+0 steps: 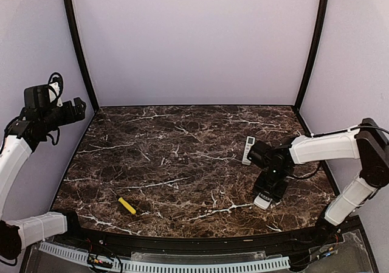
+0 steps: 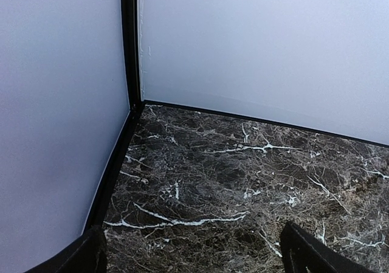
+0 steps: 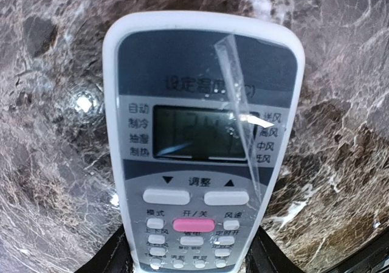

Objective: Unload the batteries from the remote control
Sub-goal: Pick up the remote control from the center of the board.

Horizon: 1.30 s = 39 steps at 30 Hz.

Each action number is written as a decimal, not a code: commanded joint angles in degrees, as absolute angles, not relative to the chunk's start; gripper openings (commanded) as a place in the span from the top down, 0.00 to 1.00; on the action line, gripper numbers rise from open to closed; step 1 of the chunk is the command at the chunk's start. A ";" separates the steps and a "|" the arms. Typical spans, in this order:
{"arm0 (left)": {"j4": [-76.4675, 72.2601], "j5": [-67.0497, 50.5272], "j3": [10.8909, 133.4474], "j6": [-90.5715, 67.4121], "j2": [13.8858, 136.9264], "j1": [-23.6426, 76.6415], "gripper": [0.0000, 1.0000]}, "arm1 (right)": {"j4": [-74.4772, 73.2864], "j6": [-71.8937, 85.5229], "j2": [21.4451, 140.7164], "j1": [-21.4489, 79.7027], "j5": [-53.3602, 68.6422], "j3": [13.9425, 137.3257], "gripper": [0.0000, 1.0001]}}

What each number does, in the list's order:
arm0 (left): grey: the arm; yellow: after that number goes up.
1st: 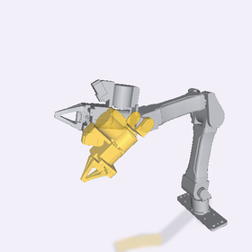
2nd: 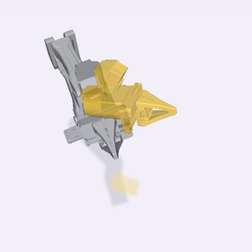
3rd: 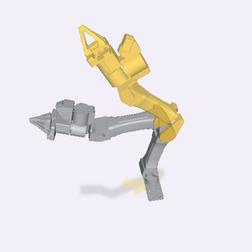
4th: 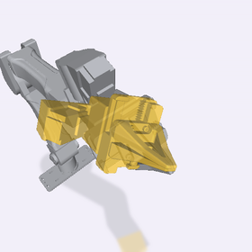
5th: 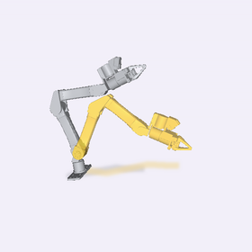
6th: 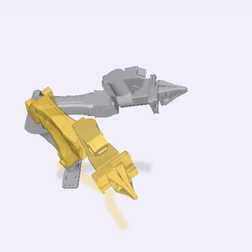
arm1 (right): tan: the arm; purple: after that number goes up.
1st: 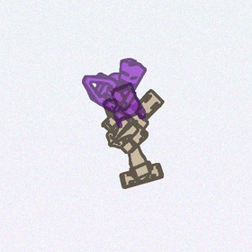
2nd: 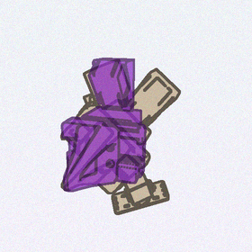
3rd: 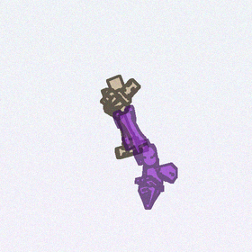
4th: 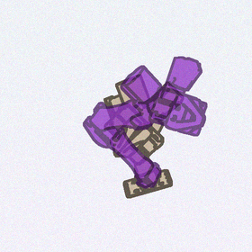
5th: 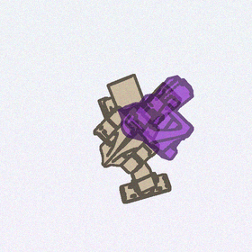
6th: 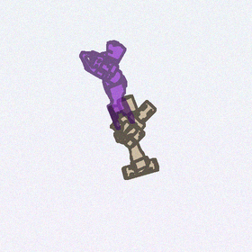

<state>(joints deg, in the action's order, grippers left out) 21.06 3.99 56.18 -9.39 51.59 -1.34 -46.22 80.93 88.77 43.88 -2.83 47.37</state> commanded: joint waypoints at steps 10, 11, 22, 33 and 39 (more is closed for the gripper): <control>20.59 5.01 55.20 -8.71 50.10 -1.49 0.01 | -34.65 78.64 87.70 45.44 -1.01 43.73 0.82; 20.53 5.01 55.13 -8.75 50.10 -1.49 0.01 | -33.61 78.24 86.86 45.52 -1.13 43.38 0.85; 19.66 -0.58 54.76 -8.98 50.03 -1.49 0.01 | -28.52 73.55 79.63 45.53 -2.38 44.40 0.98; 6.24 -20.09 48.05 -19.15 46.46 10.32 0.01 | -18.98 61.45 72.82 45.79 -4.48 54.48 0.99; -8.87 -13.39 41.83 -27.32 48.85 29.02 0.02 | -10.96 58.41 74.23 46.26 -4.27 62.06 0.99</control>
